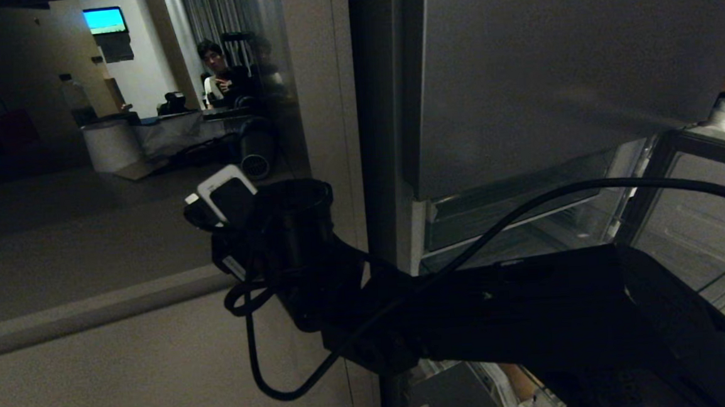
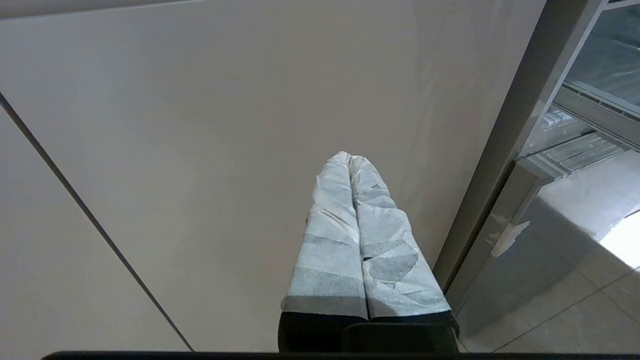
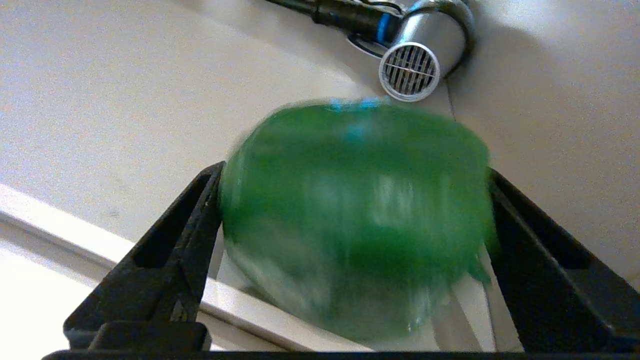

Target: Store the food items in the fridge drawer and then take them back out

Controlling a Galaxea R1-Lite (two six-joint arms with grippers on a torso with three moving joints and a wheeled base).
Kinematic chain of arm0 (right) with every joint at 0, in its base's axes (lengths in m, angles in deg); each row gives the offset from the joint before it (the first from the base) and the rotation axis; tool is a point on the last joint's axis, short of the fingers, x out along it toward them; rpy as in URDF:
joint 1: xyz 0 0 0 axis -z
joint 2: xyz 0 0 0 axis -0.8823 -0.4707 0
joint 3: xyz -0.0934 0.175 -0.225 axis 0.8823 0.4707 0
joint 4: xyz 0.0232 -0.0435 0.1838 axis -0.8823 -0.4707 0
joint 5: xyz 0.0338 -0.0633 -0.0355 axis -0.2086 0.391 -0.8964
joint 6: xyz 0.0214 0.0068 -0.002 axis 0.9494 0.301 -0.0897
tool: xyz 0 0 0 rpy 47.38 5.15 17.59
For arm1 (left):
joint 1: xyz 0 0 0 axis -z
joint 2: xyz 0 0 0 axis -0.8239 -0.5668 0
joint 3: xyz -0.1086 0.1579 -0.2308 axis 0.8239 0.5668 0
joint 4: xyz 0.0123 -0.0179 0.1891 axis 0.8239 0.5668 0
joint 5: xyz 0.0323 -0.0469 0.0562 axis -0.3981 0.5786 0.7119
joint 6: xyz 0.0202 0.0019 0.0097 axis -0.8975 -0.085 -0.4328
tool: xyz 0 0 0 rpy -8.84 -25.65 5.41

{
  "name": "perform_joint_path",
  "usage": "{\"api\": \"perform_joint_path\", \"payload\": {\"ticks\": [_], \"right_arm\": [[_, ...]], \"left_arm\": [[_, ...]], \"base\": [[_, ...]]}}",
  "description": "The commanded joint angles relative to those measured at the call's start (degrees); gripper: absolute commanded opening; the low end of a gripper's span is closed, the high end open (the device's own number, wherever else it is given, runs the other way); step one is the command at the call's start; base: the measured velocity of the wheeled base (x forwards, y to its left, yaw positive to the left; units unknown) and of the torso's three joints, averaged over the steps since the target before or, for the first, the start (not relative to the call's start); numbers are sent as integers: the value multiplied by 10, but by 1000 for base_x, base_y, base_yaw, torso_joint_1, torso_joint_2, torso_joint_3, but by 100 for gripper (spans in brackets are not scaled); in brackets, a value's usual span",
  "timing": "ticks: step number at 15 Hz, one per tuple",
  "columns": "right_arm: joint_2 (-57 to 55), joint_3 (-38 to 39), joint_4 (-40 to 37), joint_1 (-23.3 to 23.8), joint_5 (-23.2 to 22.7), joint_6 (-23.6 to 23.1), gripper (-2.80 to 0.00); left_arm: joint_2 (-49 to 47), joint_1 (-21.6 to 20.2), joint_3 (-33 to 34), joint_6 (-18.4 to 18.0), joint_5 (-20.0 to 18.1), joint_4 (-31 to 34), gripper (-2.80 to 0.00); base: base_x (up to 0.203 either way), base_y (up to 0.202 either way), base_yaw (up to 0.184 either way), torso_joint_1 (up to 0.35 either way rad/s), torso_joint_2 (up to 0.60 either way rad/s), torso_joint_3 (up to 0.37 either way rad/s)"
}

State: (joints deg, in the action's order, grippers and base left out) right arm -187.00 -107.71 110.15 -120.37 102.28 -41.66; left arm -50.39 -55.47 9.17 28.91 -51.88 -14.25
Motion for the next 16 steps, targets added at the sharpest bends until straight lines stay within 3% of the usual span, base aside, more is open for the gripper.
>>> {"api": "perform_joint_path", "payload": {"ticks": [1, 16], "right_arm": [[1, 0, 3, 0, 2, -1, 0], [1, 2, 21, 15, 3, -12, 0]], "left_arm": [[-1, 0, 0, 0, 0, 0, -280], [-1, 0, 0, 0, 0, 0, -280]], "base": [[0, 0, 0, 0, 0, 0], [0, 0, 0, 0, 0, 0]]}}
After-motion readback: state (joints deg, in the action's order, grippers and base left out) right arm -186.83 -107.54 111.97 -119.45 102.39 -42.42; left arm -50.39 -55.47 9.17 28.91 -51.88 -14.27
